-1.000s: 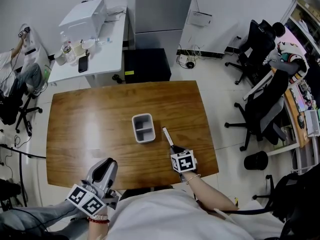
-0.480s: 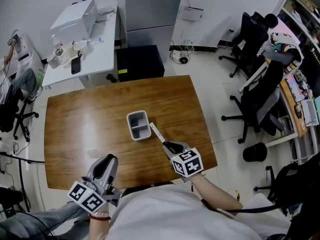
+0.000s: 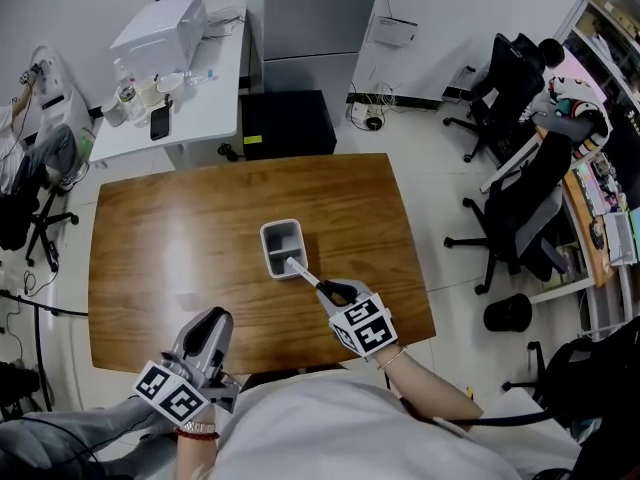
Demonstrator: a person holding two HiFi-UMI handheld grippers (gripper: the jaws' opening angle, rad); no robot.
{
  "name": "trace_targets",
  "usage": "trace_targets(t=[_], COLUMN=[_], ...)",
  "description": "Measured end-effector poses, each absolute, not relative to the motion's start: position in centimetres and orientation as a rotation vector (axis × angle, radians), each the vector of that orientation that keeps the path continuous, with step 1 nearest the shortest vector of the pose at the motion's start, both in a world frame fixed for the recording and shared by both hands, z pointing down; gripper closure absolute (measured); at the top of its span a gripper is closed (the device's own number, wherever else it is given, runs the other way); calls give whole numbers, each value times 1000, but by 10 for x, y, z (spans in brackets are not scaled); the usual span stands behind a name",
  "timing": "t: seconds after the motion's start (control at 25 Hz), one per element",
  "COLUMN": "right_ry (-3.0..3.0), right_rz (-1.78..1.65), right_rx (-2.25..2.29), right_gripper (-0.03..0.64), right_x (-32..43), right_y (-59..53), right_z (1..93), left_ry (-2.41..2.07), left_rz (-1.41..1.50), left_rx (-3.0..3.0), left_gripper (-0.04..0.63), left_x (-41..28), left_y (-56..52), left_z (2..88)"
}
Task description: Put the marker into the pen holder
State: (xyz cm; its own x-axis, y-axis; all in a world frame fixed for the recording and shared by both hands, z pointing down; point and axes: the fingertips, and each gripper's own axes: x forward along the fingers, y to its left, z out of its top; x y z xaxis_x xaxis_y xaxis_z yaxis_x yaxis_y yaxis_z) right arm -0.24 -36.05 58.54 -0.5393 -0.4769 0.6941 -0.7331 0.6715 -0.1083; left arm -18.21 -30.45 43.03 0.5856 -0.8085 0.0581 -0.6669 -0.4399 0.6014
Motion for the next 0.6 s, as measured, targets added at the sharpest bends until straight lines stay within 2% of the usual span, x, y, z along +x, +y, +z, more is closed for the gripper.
trace_targets(t=[0.6], right_ry=[-2395], right_rz=[411], right_rx=[1111], right_gripper=[558], right_x=[-13], right_y=[-394], right_z=[537], left_ry=[-1212], left_rz=[-347], left_rx=[2199], left_gripper=[531], left_x=[-203], left_y=[-303], left_z=[434])
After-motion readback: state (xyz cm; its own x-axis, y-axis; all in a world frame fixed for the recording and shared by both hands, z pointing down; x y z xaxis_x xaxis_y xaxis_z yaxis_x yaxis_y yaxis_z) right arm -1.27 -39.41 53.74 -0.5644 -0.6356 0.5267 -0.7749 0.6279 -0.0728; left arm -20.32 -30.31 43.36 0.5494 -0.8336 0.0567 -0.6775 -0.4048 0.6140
